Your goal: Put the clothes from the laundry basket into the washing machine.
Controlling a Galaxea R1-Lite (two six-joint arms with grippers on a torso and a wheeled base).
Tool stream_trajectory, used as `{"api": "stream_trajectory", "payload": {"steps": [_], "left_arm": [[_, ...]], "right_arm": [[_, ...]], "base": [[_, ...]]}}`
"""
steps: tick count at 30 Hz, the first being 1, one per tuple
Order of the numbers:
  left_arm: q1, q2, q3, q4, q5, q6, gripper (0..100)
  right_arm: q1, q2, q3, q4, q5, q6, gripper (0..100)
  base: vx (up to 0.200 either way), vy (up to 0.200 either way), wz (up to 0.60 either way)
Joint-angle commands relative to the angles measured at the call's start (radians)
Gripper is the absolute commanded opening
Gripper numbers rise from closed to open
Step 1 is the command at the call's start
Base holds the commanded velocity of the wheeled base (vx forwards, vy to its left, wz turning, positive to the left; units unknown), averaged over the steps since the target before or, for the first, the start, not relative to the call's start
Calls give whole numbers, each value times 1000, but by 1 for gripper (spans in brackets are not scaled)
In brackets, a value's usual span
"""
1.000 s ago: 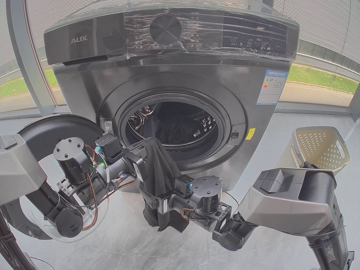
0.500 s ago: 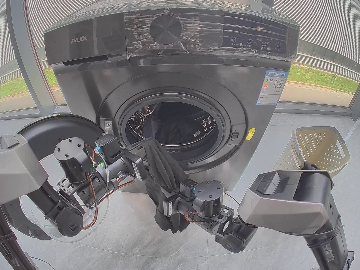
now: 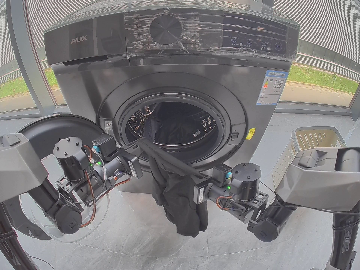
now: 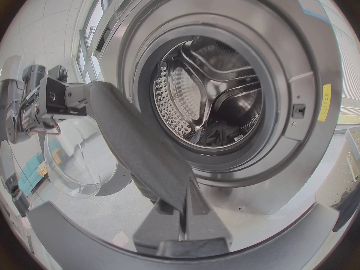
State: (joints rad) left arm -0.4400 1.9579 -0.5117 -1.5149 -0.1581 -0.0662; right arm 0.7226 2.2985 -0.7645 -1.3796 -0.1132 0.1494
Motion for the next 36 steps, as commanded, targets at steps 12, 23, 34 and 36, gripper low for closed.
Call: {"api": "stream_trajectory", "payload": {"steps": [12, 23, 34, 36], "left_arm": [[1, -11, 7, -1, -3, -1, 0], [-19, -13, 13, -1, -5, -4, 0], [-19, -5, 7, -1, 2, -1, 0], [-17, -2, 4, 1, 3, -1, 0]], "right_arm": [[-83, -5, -21, -1, 24, -2, 100], [-118, 121, -130, 28, 17, -36, 100], [-57, 91, -75, 13, 30, -42, 100], [-20, 64, -42, 13, 50, -42, 100]], "base": [[0, 0, 0], [0, 0, 0], [0, 0, 0], [0, 0, 0]]}}
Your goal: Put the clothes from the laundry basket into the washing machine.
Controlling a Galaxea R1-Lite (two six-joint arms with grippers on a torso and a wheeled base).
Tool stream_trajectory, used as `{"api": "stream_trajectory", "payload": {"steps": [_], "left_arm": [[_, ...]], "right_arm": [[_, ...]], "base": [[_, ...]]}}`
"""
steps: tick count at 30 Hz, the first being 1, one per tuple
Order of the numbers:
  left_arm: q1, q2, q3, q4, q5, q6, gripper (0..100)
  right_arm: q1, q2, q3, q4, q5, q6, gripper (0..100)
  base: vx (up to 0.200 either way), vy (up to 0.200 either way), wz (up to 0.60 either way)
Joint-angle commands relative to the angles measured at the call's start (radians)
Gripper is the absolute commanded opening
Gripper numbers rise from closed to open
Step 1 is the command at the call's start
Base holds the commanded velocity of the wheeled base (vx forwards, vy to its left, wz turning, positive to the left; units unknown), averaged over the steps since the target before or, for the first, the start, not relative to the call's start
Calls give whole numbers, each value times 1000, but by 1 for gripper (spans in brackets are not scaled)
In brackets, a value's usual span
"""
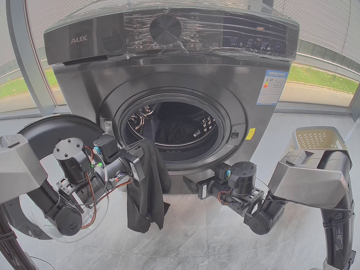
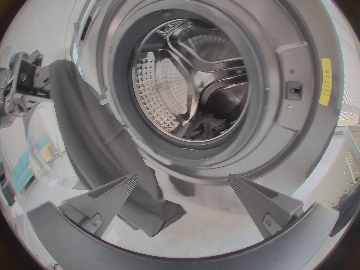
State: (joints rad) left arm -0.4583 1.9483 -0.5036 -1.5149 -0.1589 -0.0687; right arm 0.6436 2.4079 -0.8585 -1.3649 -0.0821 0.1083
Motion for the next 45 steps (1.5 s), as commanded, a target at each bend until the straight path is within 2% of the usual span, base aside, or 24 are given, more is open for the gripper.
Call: {"api": "stream_trajectory", "payload": {"steps": [1, 3, 4, 5, 9, 15, 20, 26, 29, 32, 36, 43, 45], "left_arm": [[1, 8, -6, -1, 9, 1, 0], [1, 9, -7, -1, 16, 1, 0], [1, 9, -7, -1, 16, 1, 0], [3, 9, -9, -1, 19, 1, 0], [4, 12, -10, 1, 24, 1, 0], [1, 11, -12, -1, 33, 0, 0], [1, 11, -13, 1, 33, 0, 0], [3, 12, -15, 1, 33, 0, 0], [3, 14, -21, -1, 35, -2, 0], [3, 14, -24, -1, 45, -2, 0], [1, 14, -24, 1, 47, -2, 0], [1, 12, -26, 1, 45, -5, 0], [1, 12, -26, 1, 45, -5, 0]], "right_arm": [[85, -62, 73, -5, 39, 1, 100], [128, -85, 99, -10, 74, 1, 100], [128, -85, 99, -10, 74, 1, 100], [162, -90, 113, -25, 101, 2, 100], [212, -87, 105, -43, 125, 11, 100], [202, -41, 46, -29, 110, 10, 100], [177, 14, -40, -6, 65, 8, 100], [188, 20, -36, -13, 78, 10, 100], [218, 16, -22, -16, 120, 16, 100], [229, 25, -37, -2, 114, 25, 100], [212, 88, -132, 36, 71, 22, 100], [183, 145, -274, 129, 59, 22, 100], [182, 166, -306, 132, 39, 19, 100]], "base": [[0, 0, 0], [0, 0, 0], [0, 0, 0], [0, 0, 0], [0, 0, 0], [0, 0, 0], [0, 0, 0], [0, 0, 0], [0, 0, 0], [0, 0, 0], [0, 0, 0], [0, 0, 0], [0, 0, 0]]}}
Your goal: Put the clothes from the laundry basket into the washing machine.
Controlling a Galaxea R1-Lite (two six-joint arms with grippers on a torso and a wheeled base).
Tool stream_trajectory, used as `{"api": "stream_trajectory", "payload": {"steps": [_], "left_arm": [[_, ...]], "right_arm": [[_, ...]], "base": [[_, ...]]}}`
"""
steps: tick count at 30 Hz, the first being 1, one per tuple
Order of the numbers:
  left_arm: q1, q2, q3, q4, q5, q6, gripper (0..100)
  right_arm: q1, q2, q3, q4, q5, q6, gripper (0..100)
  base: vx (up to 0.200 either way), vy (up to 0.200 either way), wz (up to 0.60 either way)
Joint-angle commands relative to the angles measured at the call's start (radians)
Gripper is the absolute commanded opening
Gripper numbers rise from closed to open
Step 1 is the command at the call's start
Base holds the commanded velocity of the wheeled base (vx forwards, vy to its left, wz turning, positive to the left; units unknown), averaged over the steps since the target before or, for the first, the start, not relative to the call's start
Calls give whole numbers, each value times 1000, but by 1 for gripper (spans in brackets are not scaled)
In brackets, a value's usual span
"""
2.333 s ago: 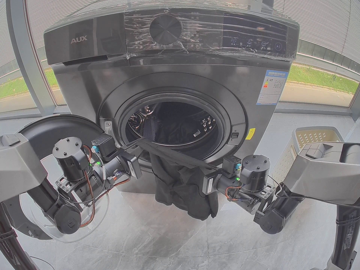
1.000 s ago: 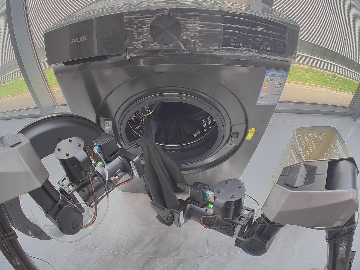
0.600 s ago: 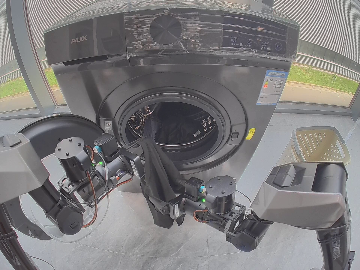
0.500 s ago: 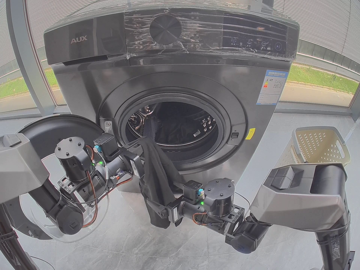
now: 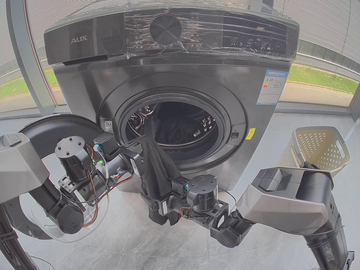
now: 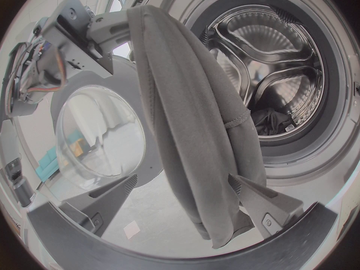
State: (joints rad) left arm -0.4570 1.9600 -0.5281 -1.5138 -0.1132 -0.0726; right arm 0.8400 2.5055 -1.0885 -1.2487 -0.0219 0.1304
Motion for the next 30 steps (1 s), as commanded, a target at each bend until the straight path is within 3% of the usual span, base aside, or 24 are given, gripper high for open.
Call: {"api": "stream_trajectory", "payload": {"steps": [1, 5, 6, 9, 12, 18, 19, 21, 23, 30], "left_arm": [[-2, 0, -1, 0, 0, -3, 0], [-3, -1, -1, 0, 0, -15, 0], [-3, -1, -1, 0, 0, -15, 0], [-3, -1, -1, 0, 0, -15, 0], [0, 2, -1, 0, 0, -15, 0], [26, 14, -3, -2, 0, -13, 0], [40, 16, -3, 0, -2, -13, 0], [44, 19, -3, 0, -3, -13, 0], [57, 23, -7, -2, -3, -13, 0], [63, 22, -7, -2, -3, -13, 0]], "right_arm": [[-16, 81, -93, 15, -35, -6, 100], [-29, 122, -148, 26, -58, -17, 100], [-32, 128, -160, 29, -69, -18, 0], [-42, 142, -175, 31, -104, -20, 0], [-47, 131, -165, 18, -105, -18, 0], [-59, -1, -14, -40, -99, -14, 0], [-62, -68, 70, -47, -90, -17, 0], [-70, -117, 124, -54, -78, -18, 0], [-84, -211, 237, -90, -21, -22, 0], [-160, -284, 375, -199, 68, -22, 0]], "base": [[0, 0, 0], [0, 0, 0], [0, 0, 0], [0, 0, 0], [0, 0, 0], [0, 0, 0], [0, 0, 0], [0, 0, 0], [0, 0, 0], [0, 0, 0]]}}
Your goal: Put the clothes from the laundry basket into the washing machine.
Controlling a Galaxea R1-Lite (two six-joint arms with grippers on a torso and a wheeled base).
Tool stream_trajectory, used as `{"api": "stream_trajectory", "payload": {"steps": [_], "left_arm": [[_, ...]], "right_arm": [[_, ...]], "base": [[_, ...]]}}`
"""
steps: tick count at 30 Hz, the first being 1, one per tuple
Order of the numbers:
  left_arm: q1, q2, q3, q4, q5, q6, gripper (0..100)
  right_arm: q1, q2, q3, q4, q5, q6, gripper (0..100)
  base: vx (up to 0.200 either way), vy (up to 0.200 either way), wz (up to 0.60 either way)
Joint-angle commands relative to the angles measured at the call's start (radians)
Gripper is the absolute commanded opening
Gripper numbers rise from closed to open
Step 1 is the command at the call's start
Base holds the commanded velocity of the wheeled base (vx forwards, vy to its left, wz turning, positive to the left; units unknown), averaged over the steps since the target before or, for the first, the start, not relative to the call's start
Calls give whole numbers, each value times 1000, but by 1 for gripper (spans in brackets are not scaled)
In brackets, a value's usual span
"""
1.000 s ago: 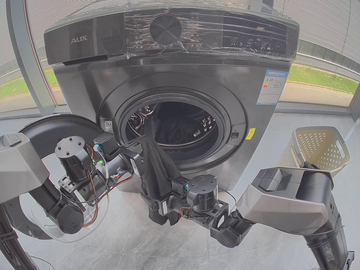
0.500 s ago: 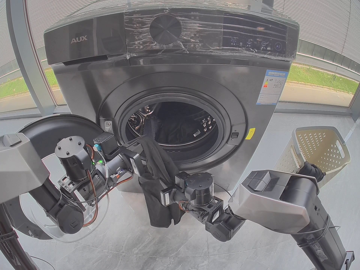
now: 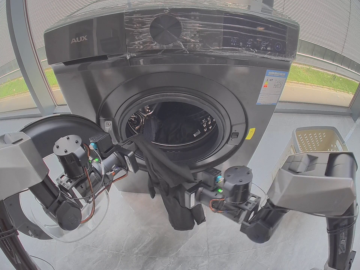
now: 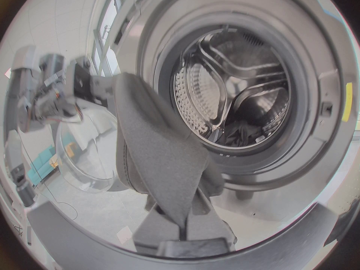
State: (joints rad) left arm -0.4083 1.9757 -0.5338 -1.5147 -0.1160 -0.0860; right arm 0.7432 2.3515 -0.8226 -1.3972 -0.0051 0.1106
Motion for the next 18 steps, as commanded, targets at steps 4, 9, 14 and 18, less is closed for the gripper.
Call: {"api": "stream_trajectory", "payload": {"steps": [4, 9, 14, 18], "left_arm": [[13, 0, 3, -1, -1, 2, 0], [14, -3, 2, 1, 1, 2, 0], [14, -9, -2, -1, 1, 2, 0], [13, -15, -2, -1, 1, 2, 0]], "right_arm": [[-111, -130, 112, -82, 57, 0, 0], [-150, -129, 115, -95, 88, 4, 0], [-182, -121, 120, -152, 155, 12, 0], [-176, -132, 115, -154, 168, 29, 0]], "base": [[0, 0, 0], [0, 0, 0], [0, 0, 0], [0, 0, 0]]}}
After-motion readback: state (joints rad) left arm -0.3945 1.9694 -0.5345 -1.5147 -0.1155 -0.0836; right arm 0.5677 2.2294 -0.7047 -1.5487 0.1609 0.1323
